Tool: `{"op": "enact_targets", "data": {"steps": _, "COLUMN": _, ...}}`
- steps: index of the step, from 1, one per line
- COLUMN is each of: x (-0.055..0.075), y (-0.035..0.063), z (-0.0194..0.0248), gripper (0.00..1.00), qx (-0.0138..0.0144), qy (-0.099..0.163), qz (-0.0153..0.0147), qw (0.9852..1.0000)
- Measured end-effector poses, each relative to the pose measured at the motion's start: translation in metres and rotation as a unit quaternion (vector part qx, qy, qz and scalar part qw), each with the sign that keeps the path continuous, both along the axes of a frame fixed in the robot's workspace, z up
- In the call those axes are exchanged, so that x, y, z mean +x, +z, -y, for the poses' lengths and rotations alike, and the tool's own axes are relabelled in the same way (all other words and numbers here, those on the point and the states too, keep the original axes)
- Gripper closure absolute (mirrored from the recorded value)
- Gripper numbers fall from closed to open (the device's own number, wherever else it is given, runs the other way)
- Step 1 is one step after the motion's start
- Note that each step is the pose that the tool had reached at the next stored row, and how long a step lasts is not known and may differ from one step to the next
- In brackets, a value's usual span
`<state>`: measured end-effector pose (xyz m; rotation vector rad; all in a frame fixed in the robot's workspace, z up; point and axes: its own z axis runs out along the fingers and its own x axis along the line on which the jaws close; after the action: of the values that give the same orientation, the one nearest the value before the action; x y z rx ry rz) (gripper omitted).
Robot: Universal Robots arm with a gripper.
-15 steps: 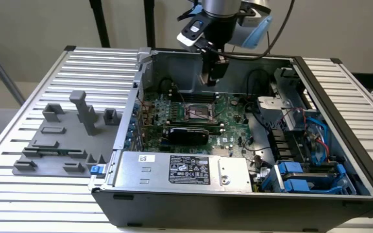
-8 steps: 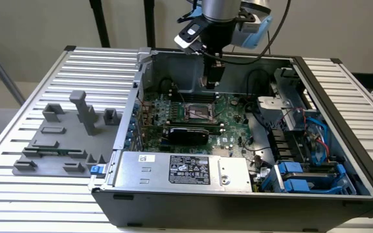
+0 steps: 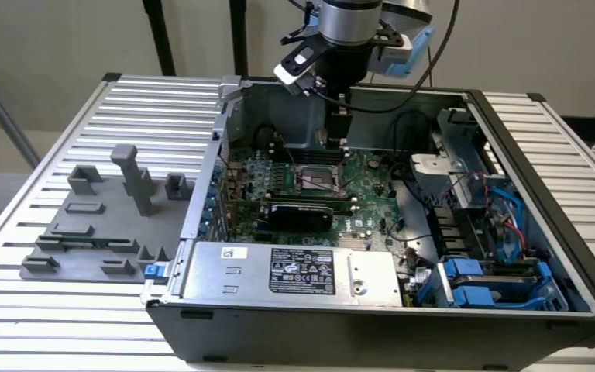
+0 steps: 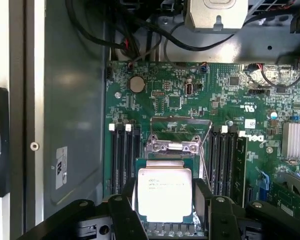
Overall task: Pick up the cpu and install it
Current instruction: 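Place the cpu into insertion slot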
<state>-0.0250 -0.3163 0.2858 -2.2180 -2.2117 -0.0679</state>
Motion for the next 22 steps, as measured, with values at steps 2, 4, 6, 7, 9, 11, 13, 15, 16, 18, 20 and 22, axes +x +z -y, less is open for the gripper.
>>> {"op": "enact_targets", "data": {"steps": 2, "x": -0.005, "y": -0.0037, "z": 0.0025, "gripper": 0.45, "qx": -0.0002, "qy": 0.0, "qz": 0.0001, "qw": 1.0}}
{"op": "enact_targets", "data": {"steps": 4, "x": -0.011, "y": -0.0071, "z": 0.005, "gripper": 0.45, "qx": -0.0003, "qy": 0.0, "qz": 0.0, "qw": 1.0}}
{"op": "enact_targets", "data": {"steps": 6, "x": -0.014, "y": -0.0112, "z": 0.0066, "gripper": 0.45, "qx": -0.0006, "qy": 0.0, "qz": 0.0002, "qw": 1.0}}
{"op": "enact_targets", "data": {"steps": 7, "x": -0.015, "y": -0.0133, "z": 0.0071, "gripper": 0.45, "qx": -0.0006, "qy": 0.0, "qz": 0.0007, "qw": 1.0}}
{"op": "enact_targets", "data": {"steps": 9, "x": -0.017, "y": -0.0169, "z": 0.0077, "gripper": 0.45, "qx": -0.0009, "qy": -0.001, "qz": 0.0017, "qw": 1.0}}
{"op": "enact_targets", "data": {"steps": 11, "x": -0.017, "y": -0.0205, "z": 0.008, "gripper": 0.45, "qx": -0.002, "qy": -0.002, "qz": 0.0022, "qw": 1.0}}
{"op": "enact_targets", "data": {"steps": 13, "x": -0.017, "y": -0.0237, "z": 0.008, "gripper": 0.45, "qx": -0.0036, "qy": -0.003, "qz": 0.0029, "qw": 1.0}}
{"op": "enact_targets", "data": {"steps": 15, "x": -0.018, "y": -0.0265, "z": 0.0081, "gripper": 0.45, "qx": -0.0057, "qy": -0.003, "qz": 0.0034, "qw": 1.0}}
{"op": "enact_targets", "data": {"steps": 16, "x": -0.018, "y": -0.028, "z": 0.0081, "gripper": 0.45, "qx": -0.0069, "qy": -0.003, "qz": 0.0037, "qw": 1.0}}
{"op": "enact_targets", "data": {"steps": 18, "x": -0.018, "y": -0.0308, "z": 0.0082, "gripper": 0.45, "qx": -0.0091, "qy": -0.003, "qz": 0.0042, "qw": 0.9999}}
{"op": "enact_targets", "data": {"steps": 20, "x": -0.018, "y": -0.0337, "z": 0.0083, "gripper": 0.45, "qx": -0.0113, "qy": -0.003, "qz": 0.0045, "qw": 0.9999}}
{"op": "enact_targets", "data": {"steps": 22, "x": -0.017, "y": -0.037, "z": 0.0083, "gripper": 0.45, "qx": -0.013, "qy": -0.003, "qz": 0.0048, "qw": 0.9999}}
